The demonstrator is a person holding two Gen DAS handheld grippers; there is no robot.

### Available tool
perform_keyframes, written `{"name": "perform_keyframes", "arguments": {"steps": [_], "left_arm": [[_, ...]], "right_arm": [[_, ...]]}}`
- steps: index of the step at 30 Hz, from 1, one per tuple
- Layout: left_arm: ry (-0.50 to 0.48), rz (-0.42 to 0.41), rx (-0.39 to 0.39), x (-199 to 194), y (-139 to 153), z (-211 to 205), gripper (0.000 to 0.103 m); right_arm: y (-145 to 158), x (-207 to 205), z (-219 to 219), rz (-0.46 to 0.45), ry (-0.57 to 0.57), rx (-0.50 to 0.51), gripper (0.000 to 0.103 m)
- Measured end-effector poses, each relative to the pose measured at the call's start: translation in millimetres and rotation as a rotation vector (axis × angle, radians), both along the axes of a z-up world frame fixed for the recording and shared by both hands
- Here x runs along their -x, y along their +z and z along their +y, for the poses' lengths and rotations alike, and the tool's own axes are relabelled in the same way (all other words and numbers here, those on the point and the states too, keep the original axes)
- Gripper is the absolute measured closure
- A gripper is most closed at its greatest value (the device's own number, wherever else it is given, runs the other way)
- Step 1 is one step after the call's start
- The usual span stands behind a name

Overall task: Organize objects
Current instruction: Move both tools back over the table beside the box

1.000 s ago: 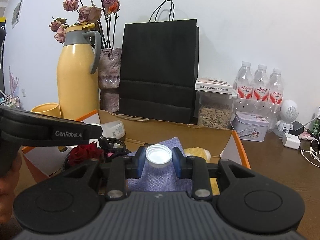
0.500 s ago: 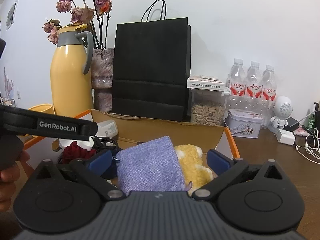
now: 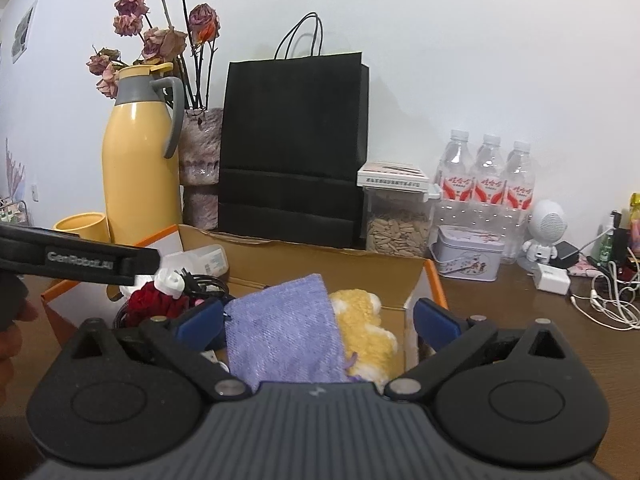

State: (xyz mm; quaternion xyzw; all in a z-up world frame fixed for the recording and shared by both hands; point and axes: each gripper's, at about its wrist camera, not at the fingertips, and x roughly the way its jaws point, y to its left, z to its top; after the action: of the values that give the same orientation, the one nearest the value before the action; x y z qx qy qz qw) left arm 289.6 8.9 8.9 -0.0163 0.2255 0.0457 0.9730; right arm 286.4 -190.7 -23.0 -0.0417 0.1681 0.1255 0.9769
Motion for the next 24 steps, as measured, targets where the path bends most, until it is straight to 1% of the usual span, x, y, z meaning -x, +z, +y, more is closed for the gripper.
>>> {"name": "perform_keyframes", "arguments": {"steps": [8, 15, 19, 24], "left_arm": [[0.011, -0.006, -0.014, 25.1, 1.4, 6.9, 0.003], [0.016, 0.009, -0.041, 48.1, -2.9, 14.5, 0.002], [0.021, 0.026, -0.051, 60.6, -7.4, 21.1, 0.002], [0.023, 0.062, -0.061, 75.5, -16.2, 28.9, 0.002]], "right_arm": [[-0.8, 23.2, -14.2, 0.002, -0.012, 0.019, 0.0], [-5.2, 45.5, -29.7, 0.025, -0.018, 0.049, 0.0], [-10.5, 55.8, -39.0, 0.051, -0.019, 0.074, 0.0], [-22.0, 65.0, -50.2, 0.106, -0.022, 0.106, 0.0]]}}
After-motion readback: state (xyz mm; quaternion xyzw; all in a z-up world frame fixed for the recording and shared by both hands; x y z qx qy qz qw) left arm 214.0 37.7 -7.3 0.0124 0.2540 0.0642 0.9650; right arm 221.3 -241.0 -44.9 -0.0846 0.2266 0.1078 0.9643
